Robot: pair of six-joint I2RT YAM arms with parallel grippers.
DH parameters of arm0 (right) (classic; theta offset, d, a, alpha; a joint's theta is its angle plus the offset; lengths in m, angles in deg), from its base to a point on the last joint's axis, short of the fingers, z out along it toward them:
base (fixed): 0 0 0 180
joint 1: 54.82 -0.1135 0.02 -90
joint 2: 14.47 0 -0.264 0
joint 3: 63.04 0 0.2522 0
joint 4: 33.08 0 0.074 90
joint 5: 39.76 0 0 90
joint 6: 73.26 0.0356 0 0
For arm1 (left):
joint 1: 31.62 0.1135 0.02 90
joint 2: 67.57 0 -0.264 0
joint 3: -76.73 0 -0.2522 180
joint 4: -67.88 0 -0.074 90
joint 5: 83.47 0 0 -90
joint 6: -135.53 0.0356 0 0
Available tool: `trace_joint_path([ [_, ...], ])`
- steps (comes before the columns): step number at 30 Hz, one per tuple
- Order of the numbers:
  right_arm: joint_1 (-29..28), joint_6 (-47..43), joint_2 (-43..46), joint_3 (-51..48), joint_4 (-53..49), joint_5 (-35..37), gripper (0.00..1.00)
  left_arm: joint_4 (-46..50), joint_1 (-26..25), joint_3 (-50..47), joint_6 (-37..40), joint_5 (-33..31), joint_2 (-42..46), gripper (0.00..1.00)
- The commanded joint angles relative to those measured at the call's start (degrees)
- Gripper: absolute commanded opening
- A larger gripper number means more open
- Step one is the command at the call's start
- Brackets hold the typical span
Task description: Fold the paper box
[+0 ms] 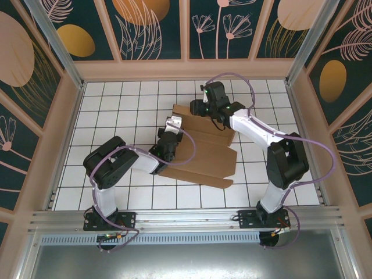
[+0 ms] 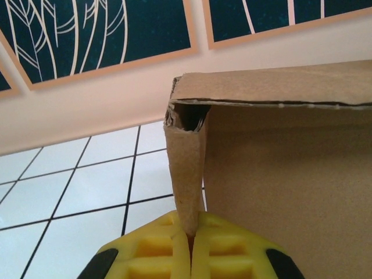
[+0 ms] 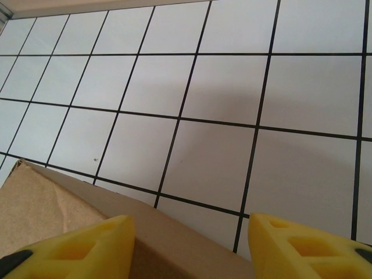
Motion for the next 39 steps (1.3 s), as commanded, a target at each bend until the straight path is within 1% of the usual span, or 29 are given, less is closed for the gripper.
trace_joint_path([
  [1,-0.6,-1.7,-1.8,-1.5,-2.0,-2.3,0.55,1.1,0.8,-0.9,-5.3,2.4,-0.4,0.13],
  [3,-0.6,-2.7,-1.9,-1.4,-1.7,-3.6,0.55,0.0,0.7,-2.3,-6.0,6.0,0.2,0.21],
  [6,-0.5,-5.0,-1.9,-1.1,-1.2,-6.1,0.55,-1.4,1.6,-4.6,-7.6,8.9,1.5,0.33],
  [8,-0.3,-6.6,-2.1,-0.4,-1.0,-8.2,0.55,-1.5,2.7,-5.8,-9.0,10.8,2.9,0.38],
  [13,0.0,-9.0,-4.0,2.4,-2.1,-10.7,0.55,-2.6,4.6,-8.7,-8.0,14.5,5.7,0.41],
  [17,0.1,-9.6,-6.0,4.5,-2.6,-12.9,0.55,-2.0,5.8,-9.1,-7.6,17.7,6.7,0.5],
  [20,0.1,-9.7,-7.3,5.8,-3.3,-14.2,0.55,-1.7,6.2,-9.0,-7.4,17.4,6.5,0.54],
  [22,0.1,-9.7,-7.4,6.1,-3.4,-14.8,0.55,-1.3,6.7,-8.9,-8.0,17.3,6.3,0.54],
  [26,0.1,-9.6,-7.4,6.2,-3.3,-15.1,0.54,-1.2,7.1,-9.4,-9.5,17.2,5.9,0.49],
  [28,0.1,-9.5,-7.3,5.9,-3.0,-15.1,0.54,-0.6,7.1,-9.2,-9.6,16.4,5.2,0.44],
  [32,0.0,-9.2,-7.3,5.3,-2.7,-14.9,0.53,1.2,7.1,-9.1,-10.2,11.1,5.0,0.34],
  [36,0.1,-8.9,-7.4,5.2,-2.4,-15.2,0.53,1.4,7.1,-9.4,-10.3,10.6,4.5,0.25],
  [39,0.1,-8.3,-7.9,5.4,-2.4,-15.9,0.52,2.7,7.1,-8.3,-10.6,9.5,4.1,0.13],
])
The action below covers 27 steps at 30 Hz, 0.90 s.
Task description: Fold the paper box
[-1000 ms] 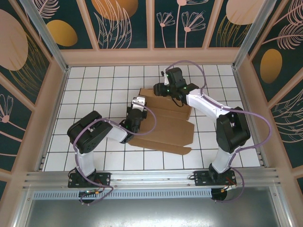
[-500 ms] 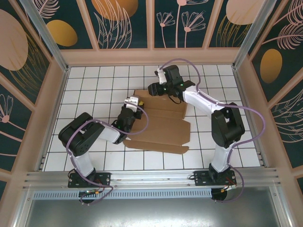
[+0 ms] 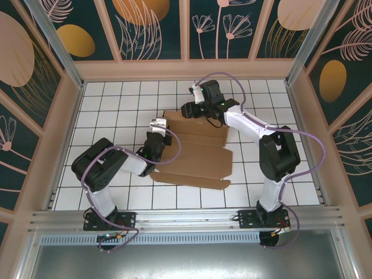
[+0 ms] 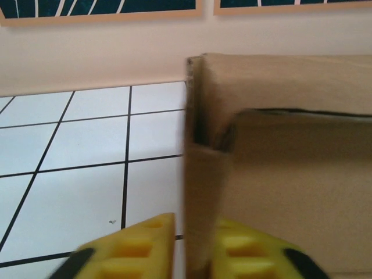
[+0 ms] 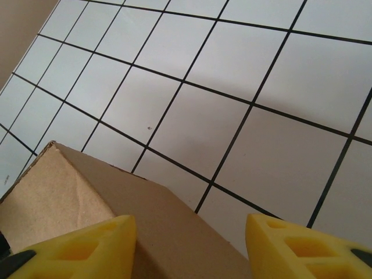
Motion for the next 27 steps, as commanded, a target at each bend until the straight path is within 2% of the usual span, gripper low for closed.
trace_joint_path([
  [1,0.0,0.0,-2.0,0.5,-2.2,-0.9,0.52,1.8,0.3,0.9,-0.4,-2.9,-1.3,0.09],
  [4,-0.7,0.3,-3.0,1.1,-3.0,-0.9,0.52,3.9,0.2,2.5,-0.1,-4.7,-1.5,0.0],
  [14,-2.6,1.1,-5.2,2.9,-5.4,-2.2,0.52,9.7,-1.9,6.8,0.4,-12.8,-4.3,0.0],
  [18,-2.7,1.1,-5.4,3.5,-6.3,-1.0,0.52,11.4,-2.0,7.4,-2.1,-12.6,-5.0,0.0],
  [21,-2.6,1.1,-4.3,3.3,-6.4,2.1,0.52,7.3,-2.1,5.2,-2.2,-6.1,-4.2,0.0],
  [22,-2.4,1.3,-3.7,3.4,-6.5,3.2,0.53,5.8,-2.1,4.1,-2.7,-5.1,-3.6,0.07],
  [25,-1.6,1.6,-1.5,3.8,-6.6,5.3,0.55,4.4,-1.8,2.4,-4.2,-4.0,-1.1,0.4],
  [27,-1.2,1.6,0.1,4.0,-6.3,6.5,0.57,5.5,-1.5,2.1,-4.5,-1.1,1.2,0.5],
])
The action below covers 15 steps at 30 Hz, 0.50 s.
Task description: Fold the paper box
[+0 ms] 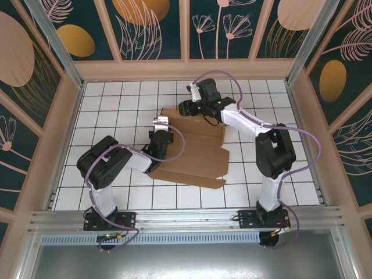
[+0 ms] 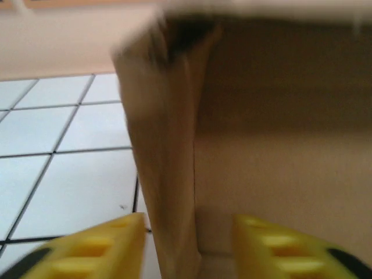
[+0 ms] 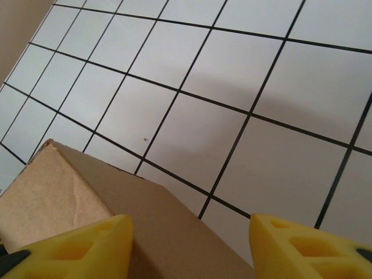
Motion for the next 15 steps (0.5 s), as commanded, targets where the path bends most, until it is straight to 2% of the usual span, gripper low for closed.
trace_joint_path([
  [1,-0.2,0.1,3.2,0.4,-4.7,4.1,0.57,0.8,0.4,-0.8,-2.2,5.1,4.8,0.54],
  [4,0.8,0.3,4.9,0.5,-4.0,5.5,0.6,1.7,0.6,-1.2,-3.7,6.5,8.4,0.64],
  [8,0.8,0.6,6.9,0.9,-4.3,6.4,0.63,5.0,0.6,-1.2,-4.5,9.0,12.9,0.69],
  [12,2.7,2.4,11.4,-1.9,-2.9,8.4,0.63,7.3,0.6,-4.0,-5.5,9.8,19.1,0.68],
  [15,3.2,4.7,16.3,-6.7,-0.7,9.6,0.64,11.7,0.4,-6.5,-4.0,9.9,27.9,0.6],
])
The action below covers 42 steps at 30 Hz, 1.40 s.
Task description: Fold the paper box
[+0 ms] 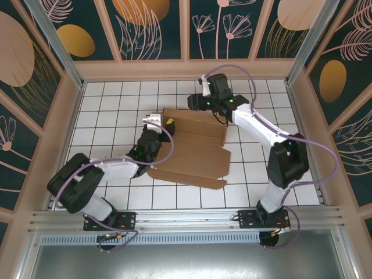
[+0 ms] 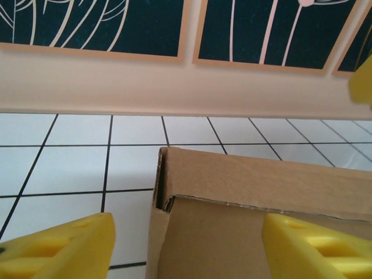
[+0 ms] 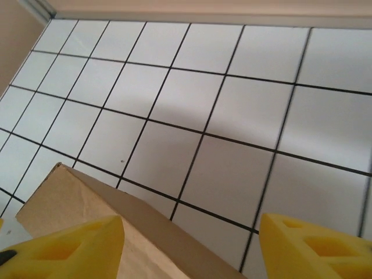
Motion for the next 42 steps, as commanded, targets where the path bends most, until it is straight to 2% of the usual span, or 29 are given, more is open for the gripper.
trace_joint_path([
  [1,1.0,3.6,7.6,-5.4,2.8,2.8,0.65,3.8,0.0,-3.7,-0.6,-1.0,10.3,0.6],
  [4,2.7,5.4,12.5,-11.2,5.1,2.2,0.69,4.5,0.1,-6.1,-0.4,-3.8,18.8,0.58],
  [6,4.2,6.9,15.1,-14.0,6.0,1.6,0.69,6.8,0.5,-4.4,-0.1,-3.5,20.1,0.63],
  [7,5.1,7.9,16.4,-15.7,6.9,0.7,0.69,9.3,1.7,-2.0,-0.7,-2.7,19.1,0.71],
  [9,6.5,10.2,18.6,-18.8,8.6,-1.2,0.69,16.3,5.1,3.8,-4.4,0.6,15.6,0.77],
  [13,9.0,14.1,21.9,-24.7,11.6,-5.0,0.69,21.2,12.1,10.9,-11.4,17.7,7.3,0.77],
  [15,9.8,14.9,23.1,-26.6,12.2,-5.7,0.7,20.8,12.7,12.1,-11.3,21.8,4.3,0.77],
  [17,10.4,15.6,24.1,-28.3,12.6,-5.0,0.71,19.7,13.2,12.2,-12.1,23.5,2.5,0.77],
  [19,11.2,16.3,24.8,-29.9,13.3,-5.5,0.76,18.5,13.9,12.3,-12.8,25.5,0.8,0.77],
  [27,11.9,16.9,25.1,-33.2,14.5,-5.0,0.76,18.3,14.5,13.6,-13.5,25.5,-3.3,0.76],
  [32,12.0,17.2,26.1,-35.8,15.2,-4.9,0.73,20.0,14.5,13.2,-16.1,22.3,-4.7,0.72],
  [35,11.9,18.4,26.6,-38.7,16.8,-5.2,0.66,19.0,14.5,11.3,-18.7,21.9,-5.4,0.68],
  [42,12.0,19.6,26.2,-44.1,20.4,-5.9,0.55,19.3,14.6,9.8,-23.7,22.6,-8.3,0.43],
])
